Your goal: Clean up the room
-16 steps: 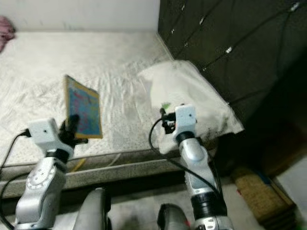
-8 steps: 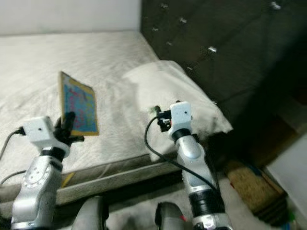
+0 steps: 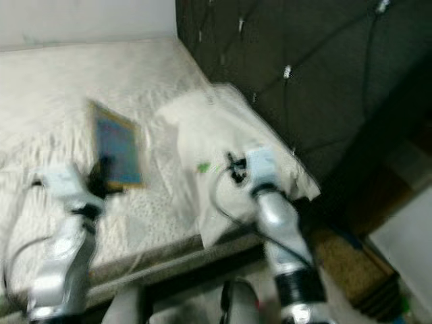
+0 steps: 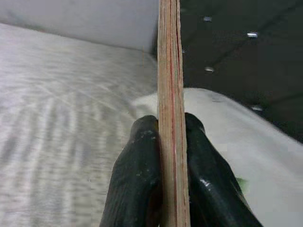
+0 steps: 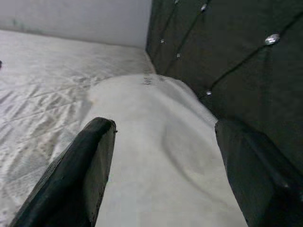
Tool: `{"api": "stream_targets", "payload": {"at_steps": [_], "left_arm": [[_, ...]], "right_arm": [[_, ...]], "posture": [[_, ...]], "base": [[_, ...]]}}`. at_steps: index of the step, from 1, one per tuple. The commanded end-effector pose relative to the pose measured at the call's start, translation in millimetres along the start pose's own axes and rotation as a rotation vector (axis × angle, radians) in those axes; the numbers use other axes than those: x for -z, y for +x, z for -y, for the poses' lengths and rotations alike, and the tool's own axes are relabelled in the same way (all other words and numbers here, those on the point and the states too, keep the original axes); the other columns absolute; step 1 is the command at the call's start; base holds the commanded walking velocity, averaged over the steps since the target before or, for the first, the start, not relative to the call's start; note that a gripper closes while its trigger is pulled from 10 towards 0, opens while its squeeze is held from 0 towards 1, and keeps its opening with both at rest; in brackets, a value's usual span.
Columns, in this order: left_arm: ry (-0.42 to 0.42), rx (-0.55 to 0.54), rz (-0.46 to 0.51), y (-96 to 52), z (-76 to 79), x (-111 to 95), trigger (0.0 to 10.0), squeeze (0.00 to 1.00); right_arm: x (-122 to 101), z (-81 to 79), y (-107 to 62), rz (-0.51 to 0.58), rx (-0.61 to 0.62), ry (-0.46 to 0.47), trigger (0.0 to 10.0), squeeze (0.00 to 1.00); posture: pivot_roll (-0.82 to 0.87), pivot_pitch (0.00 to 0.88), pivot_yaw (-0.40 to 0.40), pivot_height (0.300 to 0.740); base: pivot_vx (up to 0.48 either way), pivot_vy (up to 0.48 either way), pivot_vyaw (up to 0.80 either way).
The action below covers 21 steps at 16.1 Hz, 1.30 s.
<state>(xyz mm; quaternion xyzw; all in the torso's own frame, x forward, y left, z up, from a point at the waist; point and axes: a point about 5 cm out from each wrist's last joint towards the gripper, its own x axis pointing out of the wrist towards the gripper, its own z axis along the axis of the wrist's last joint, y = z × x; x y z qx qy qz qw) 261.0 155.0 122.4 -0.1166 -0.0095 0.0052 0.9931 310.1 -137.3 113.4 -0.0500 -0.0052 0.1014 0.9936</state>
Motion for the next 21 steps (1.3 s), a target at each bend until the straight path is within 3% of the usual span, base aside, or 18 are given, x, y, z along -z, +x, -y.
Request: {"api": "stream_targets", "payload": {"at_steps": [1,8,13,17,18,20,21], "left_arm": [[0.023,-0.031,0.035,1.0,-7.1,-7.8,10.0,0.0],[-0.005,-0.066,0.029,6.1,-6.4,-7.4,10.0,0.0],[0.005,-0.155,0.025,8.9,-18.2,-7.7,10.0,0.0],[-0.152,-0.284,-0.05,15.1,-31.3,3.3,10.0,0.0],[-0.206,-0.292,-0.063,18.3,-30.4,5.5,10.0,0.0],[-0.238,-0.293,-0.058,24.4,-29.8,5.4,10.0,0.0],[-0.26,-0.277,-0.056,30.3,-28.8,3.6,10.0,0.0]], "right_arm": [[-3.6,-7.7,2.2,0.014,-0.022,0.016,10.0,0.0],[-3.9,-9.1,1.9,0.013,-0.034,0.023,10.0,0.0],[-1.9,-9.9,2.0,0.003,-0.038,0.021,10.0,0.0],[-0.4,-9.4,-0.2,-0.009,-0.054,0.015,10.0,0.0],[-1.6,-9.1,-2.7,-0.008,-0.062,0.013,10.0,0.0],[-2.9,-8.6,-6.8,-0.01,-0.075,0.012,10.0,0.0],[-3.5,-6.9,-11.4,-0.013,-0.078,0.01,10.0,0.0]], "posture": [[-0.02,0.0,-0.054,0.656],[-0.03,0.0,-0.052,0.589],[-0.02,0.0,-0.052,0.589],[-0.02,0.0,-0.059,0.589],[-0.03,0.006,-0.065,0.589],[-0.04,0.019,-0.07,0.589],[-0.05,0.034,-0.072,0.569]], "base": [[0.0,0.0,0.0],[0.0,0.0,0.0],[0.0,0.0,0.0],[0.0,0.0,0.0],[0.0,0.0,0.0],[0.0,0.0,0.0],[0.0,0.0,0.0]]}}
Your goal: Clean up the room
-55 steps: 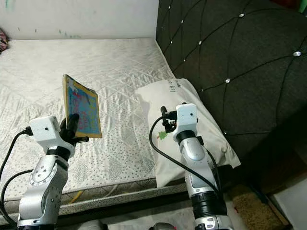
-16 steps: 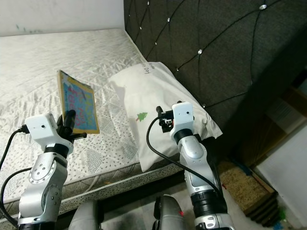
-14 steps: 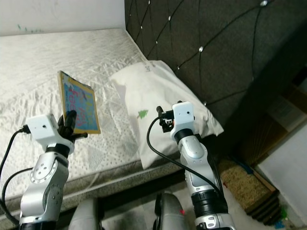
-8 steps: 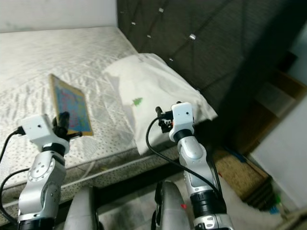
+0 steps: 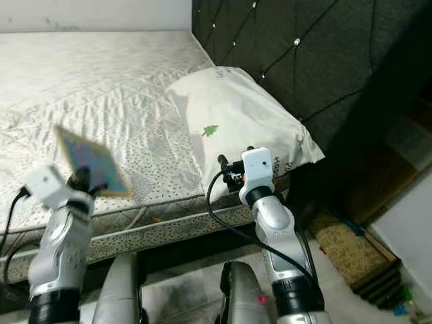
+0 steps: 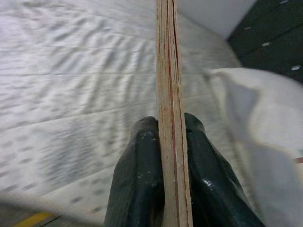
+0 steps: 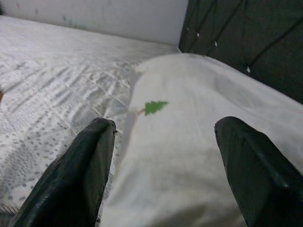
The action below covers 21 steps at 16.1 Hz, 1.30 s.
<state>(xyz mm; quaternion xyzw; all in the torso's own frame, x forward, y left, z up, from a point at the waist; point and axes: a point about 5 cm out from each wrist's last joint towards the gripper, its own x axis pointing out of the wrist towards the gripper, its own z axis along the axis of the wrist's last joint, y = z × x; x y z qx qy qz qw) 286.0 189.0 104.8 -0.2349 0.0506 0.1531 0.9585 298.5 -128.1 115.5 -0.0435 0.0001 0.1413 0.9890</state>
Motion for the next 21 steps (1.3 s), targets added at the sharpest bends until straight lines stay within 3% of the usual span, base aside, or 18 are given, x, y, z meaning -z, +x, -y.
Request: {"api": "stream_targets", "payload": {"at_steps": [1,5,9,12,17,21], "left_arm": [[-0.036,0.057,0.019,6.0,12.3,-5.5,10.0,0.0],[-0.118,0.106,-0.018,21.9,20.6,-8.6,10.0,0.0],[-0.21,0.156,-0.061,34.4,33.3,-3.9,10.0,0.0],[-0.318,0.192,-0.099,45.3,41.4,3.7,10.0,0.0],[-0.41,0.189,-0.12,57.4,41.2,4.7,10.0,0.0],[-0.385,0.203,-0.226,62.0,42.3,17.3,10.0,0.0]], "right_arm": [[-1.0,5.0,-5.1,-0.007,0.002,-0.004,10.0,0.0],[-5.2,6.9,-17.5,-0.009,-0.011,-0.002,10.0,0.0],[-10.7,10.3,-38.3,-0.024,-0.028,-0.025,10.0,0.0],[-13.1,12.9,-63.2,-0.059,-0.029,-0.042,10.0,0.0],[-17.5,19.7,-84.3,-0.108,-0.03,-0.06,10.0,0.0],[-21.0,21.5,-88.1,-0.128,-0.031,-0.066,10.0,0.0]], "posture": [[-0.06,0.045,-0.073,0.559],[-0.09,0.074,-0.078,0.524],[-0.14,0.101,-0.089,0.524],[-0.19,0.122,-0.1,0.524],[-0.23,0.147,-0.124,0.524],[-0.24,0.156,-0.132,0.524]], "base": [[0.0,0.0,0.0],[0.0,0.0,0.0],[0.0,0.0,0.0],[0.0,0.0,0.0],[0.0,0.0,0.0],[0.0,0.0,0.0]]}}
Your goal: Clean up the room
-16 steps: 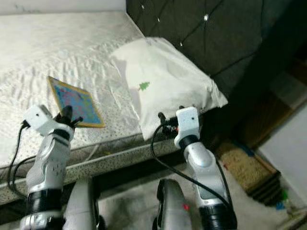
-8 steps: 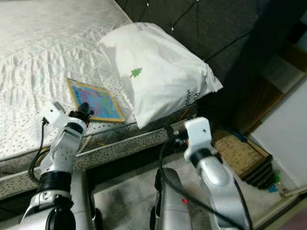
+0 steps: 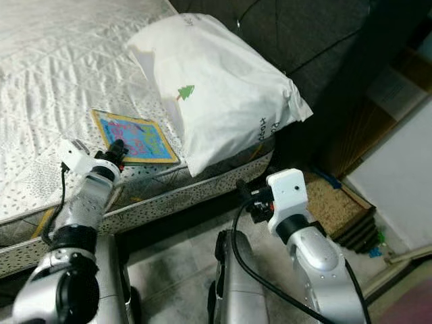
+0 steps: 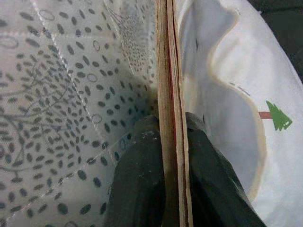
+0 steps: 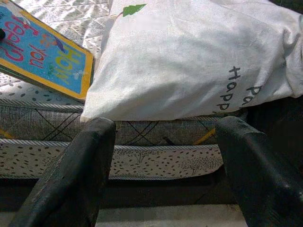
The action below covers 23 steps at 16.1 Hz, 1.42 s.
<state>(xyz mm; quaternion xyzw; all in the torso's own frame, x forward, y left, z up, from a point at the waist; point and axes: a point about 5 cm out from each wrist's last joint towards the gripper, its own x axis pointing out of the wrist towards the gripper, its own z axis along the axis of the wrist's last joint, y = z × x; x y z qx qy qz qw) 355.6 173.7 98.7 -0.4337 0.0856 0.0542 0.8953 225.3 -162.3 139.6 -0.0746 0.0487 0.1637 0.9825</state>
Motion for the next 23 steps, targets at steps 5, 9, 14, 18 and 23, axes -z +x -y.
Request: {"api": "stream_targets", "payload": {"at_steps": [5,9,14,18,23], "left_arm": [[-0.013,0.055,-0.135,7.3,7.8,15.5,10.0,0.0],[0.007,0.057,-0.194,10.0,8.9,20.2,10.0,0.0],[0.048,0.044,-0.173,14.0,3.6,3.1,10.0,0.0],[0.094,0.015,-0.158,15.8,-0.9,-6.6,10.0,0.0],[0.207,-0.055,-0.159,15.5,-13.1,-15.0,10.0,1.0]], "right_arm": [[1.7,7.1,-9.3,-0.04,0.026,-0.018,10.0,0.0],[0.7,7.4,-7.4,-0.039,0.024,-0.017,10.0,0.0],[-0.4,5.0,-3.0,-0.027,0.01,-0.005,10.0,0.0],[-0.3,5.5,1.2,-0.024,0.016,-0.008,10.0,0.0],[-1.0,6.9,4.1,-0.015,0.022,-0.011,10.0,0.0]], "posture": [[-0.25,0.158,-0.13,0.524],[-0.25,0.156,-0.134,0.524],[-0.24,0.149,-0.132,0.504],[-0.24,0.137,-0.128,0.499],[-0.24,0.127,-0.125,0.499]], "base": [[0.0,0.0,0.0],[0.0,0.0,0.0],[0.0,0.0,0.0],[0.0,0.0,0.0],[0.0,0.0,0.0]]}}
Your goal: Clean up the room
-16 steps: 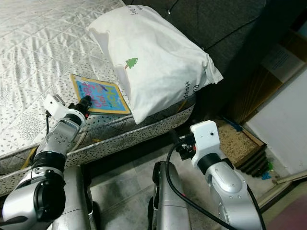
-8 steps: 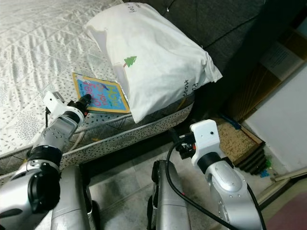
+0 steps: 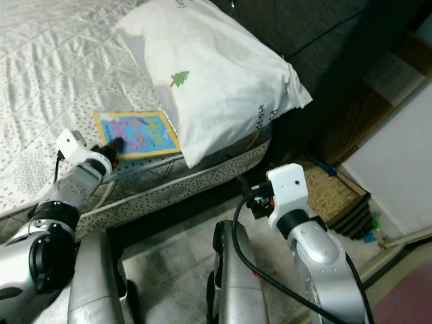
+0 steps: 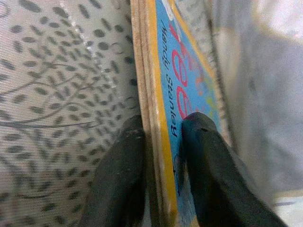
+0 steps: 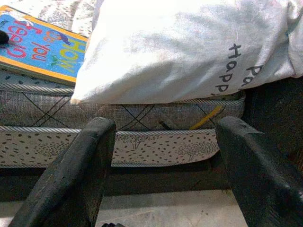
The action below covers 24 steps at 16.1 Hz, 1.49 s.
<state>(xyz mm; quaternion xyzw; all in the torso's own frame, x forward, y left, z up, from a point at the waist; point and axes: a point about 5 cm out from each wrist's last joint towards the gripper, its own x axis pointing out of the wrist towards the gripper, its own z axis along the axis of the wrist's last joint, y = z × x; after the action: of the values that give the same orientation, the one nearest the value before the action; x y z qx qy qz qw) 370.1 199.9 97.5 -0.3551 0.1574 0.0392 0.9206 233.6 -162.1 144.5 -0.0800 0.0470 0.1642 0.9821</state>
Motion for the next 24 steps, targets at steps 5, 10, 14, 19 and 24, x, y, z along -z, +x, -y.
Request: {"api": "stream_targets", "payload": {"at_steps": [5,10,14,19,24], "left_arm": [[0.173,-0.095,-0.011,-0.7,-10.7,-10.6,10.0,1.0],[0.374,-0.219,-0.02,-5.0,-25.8,-31.3,10.0,1.0],[0.39,-0.233,0.013,-4.8,-23.0,-41.2,10.0,1.0],[0.417,-0.24,0.152,-9.2,-22.9,-49.4,10.0,1.0],[0.423,-0.273,0.328,-33.4,-43.4,-48.6,10.0,1.0]], "right_arm": [[4.9,3.2,3.0,-0.007,0.025,0.001,10.0,0.0],[5.9,1.3,14.2,0.019,0.03,0.015,10.0,0.0],[6.0,-3.5,26.3,0.046,0.027,0.033,10.0,0.0],[1.2,-12.2,56.6,0.11,0.03,0.076,10.0,0.0],[-5.6,-22.4,84.5,0.151,0.001,0.108,10.0,0.0]], "posture": [[-0.22,0.113,-0.118,0.499],[-0.18,0.083,-0.096,0.499],[-0.15,0.058,-0.081,0.499],[-0.05,0.0,-0.049,0.499],[0.03,0.0,-0.057,0.499]], "base": [[0.0,0.0,0.0],[0.0,0.0,0.0],[0.0,0.0,0.0],[0.0,0.0,0.0],[0.0,0.0,0.0]]}}
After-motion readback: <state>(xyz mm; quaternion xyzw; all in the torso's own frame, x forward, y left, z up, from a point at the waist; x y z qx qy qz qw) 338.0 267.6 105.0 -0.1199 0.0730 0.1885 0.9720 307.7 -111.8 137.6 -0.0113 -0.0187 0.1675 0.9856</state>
